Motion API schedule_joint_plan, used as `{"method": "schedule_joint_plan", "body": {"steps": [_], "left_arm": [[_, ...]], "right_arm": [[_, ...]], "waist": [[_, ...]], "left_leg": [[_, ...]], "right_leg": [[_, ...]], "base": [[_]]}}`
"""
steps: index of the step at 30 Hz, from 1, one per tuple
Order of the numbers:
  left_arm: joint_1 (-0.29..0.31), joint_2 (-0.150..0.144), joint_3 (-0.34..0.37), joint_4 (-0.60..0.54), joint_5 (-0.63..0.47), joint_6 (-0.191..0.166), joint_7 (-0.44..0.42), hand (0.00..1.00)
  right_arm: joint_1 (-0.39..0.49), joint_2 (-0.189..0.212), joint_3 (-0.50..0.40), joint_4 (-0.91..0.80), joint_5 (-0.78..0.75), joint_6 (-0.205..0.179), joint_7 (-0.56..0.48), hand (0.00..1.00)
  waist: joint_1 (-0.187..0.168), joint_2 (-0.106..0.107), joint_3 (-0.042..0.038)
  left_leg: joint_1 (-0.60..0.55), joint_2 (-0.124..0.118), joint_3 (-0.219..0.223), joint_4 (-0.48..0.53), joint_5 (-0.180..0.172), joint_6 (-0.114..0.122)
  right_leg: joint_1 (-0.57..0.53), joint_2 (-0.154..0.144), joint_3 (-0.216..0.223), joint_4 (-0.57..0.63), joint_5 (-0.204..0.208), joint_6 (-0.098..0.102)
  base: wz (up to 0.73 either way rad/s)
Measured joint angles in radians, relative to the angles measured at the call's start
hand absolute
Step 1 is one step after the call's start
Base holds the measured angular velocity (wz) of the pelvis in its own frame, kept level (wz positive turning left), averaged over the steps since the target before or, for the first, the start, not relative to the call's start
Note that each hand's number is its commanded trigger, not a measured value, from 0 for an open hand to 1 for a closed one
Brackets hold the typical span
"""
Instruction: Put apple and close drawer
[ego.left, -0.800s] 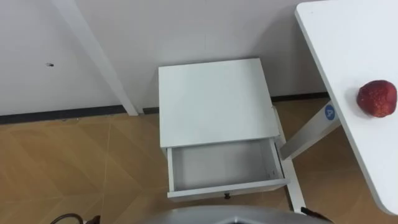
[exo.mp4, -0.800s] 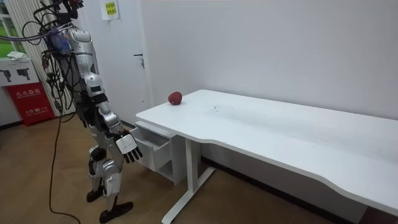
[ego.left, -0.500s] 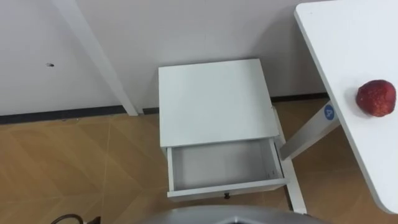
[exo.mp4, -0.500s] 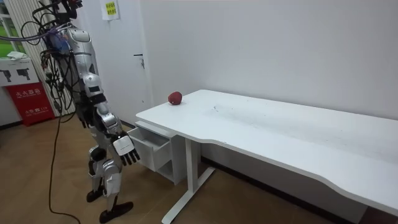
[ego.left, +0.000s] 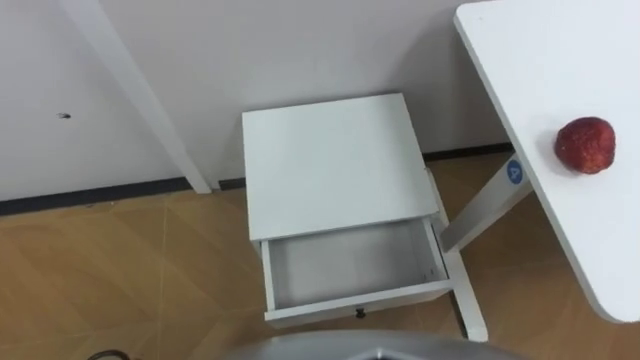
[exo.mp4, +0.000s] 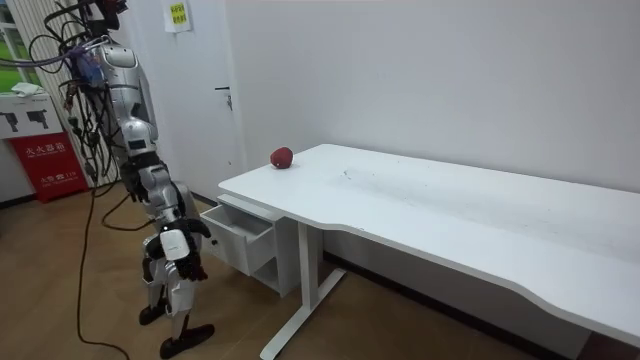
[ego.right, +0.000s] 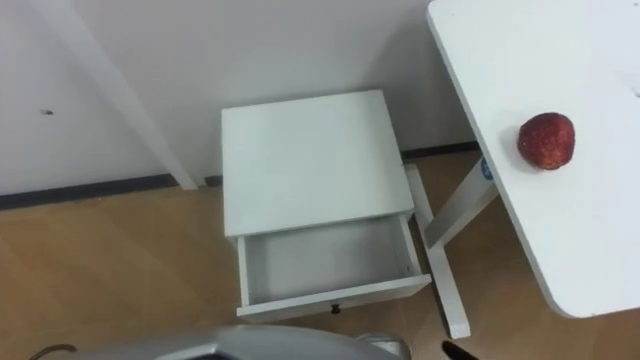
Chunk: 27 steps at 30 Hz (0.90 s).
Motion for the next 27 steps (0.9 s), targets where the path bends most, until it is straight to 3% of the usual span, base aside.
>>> {"method": "schedule_joint_plan", "body": {"steps": [4,9,17,21,27], "left_arm": [[0.007,0.001,0.011,0.001,-0.001,-0.002,0.024,0.0],[0.005,0.003,0.01,0.001,-0.003,-0.013,0.044,0.0],[0.015,0.011,-0.03,-0.017,-0.039,-0.049,0.043,0.0],[0.048,0.014,-0.03,-0.048,-0.039,-0.088,0.043,0.0],[0.053,0.014,-0.034,-0.077,-0.039,-0.098,0.043,0.0]], "right_arm": [[0.002,-0.005,-0.074,-0.021,0.076,-0.012,-0.08,0.0],[-0.001,-0.005,-0.102,-0.084,0.121,-0.024,-0.168,0.0],[-0.004,-0.009,-0.11,-0.326,0.183,-0.11,-0.339,0.0],[-0.007,-0.021,-0.081,-0.431,0.165,-0.161,-0.43,0.0],[-0.018,-0.044,-0.069,-0.532,0.101,-0.22,-0.566,0.0]], "waist": [[-0.015,-0.006,-0.0028],[-0.017,-0.014,-0.0073],[-0.01,-0.014,-0.0047],[-0.004,-0.017,-0.0055],[-0.004,-0.019,-0.0053]], "left_leg": [[0.001,0.0,0.015,-0.006,0.0,0.001],[0.004,0.0,0.034,-0.006,0.001,0.002],[0.017,0.001,0.04,-0.007,0.001,0.002],[0.017,0.001,0.044,-0.008,0.001,0.002],[-0.001,0.0,0.049,-0.008,0.001,0.002]], "right_leg": [[-0.014,0.0,0.019,0.007,-0.001,0.001],[-0.028,0.0,0.043,0.017,-0.001,0.001],[-0.027,0.0,0.045,0.019,-0.001,0.002],[-0.028,0.0,0.047,0.016,-0.002,0.003],[-0.048,0.0,0.052,0.019,-0.002,0.004]], "base": [[-0.12],[-0.13],[-0.02],[0.0],[-0.02]]}}
